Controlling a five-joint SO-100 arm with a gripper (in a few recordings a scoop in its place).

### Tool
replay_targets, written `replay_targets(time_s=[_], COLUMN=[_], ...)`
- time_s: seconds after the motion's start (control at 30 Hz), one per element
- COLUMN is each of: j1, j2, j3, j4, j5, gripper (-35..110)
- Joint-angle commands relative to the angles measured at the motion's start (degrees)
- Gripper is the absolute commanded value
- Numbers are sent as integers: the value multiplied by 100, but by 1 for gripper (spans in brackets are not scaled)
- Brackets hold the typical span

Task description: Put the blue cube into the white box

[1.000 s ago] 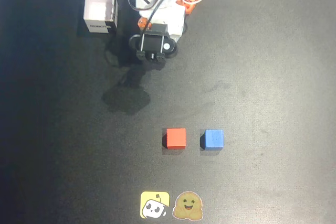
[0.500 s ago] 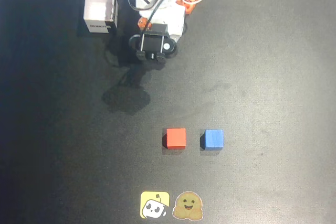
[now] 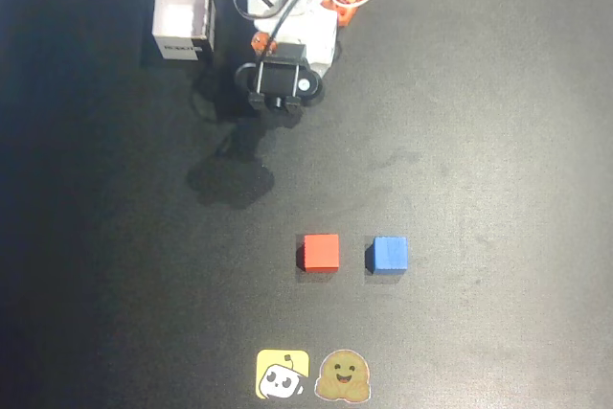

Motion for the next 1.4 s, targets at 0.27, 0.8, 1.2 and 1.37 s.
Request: replay_targets(time_s=[0.27,0.8,1.2,1.37], j1=[9,-18,-686,-1107], j2=[18,18,-2347,-4122], j3=[-26,-26,-1415,-2936], j4=[18,-26,-1749,-1969], j5=[-44,-176,53,334], gripper=[0,0,0,0])
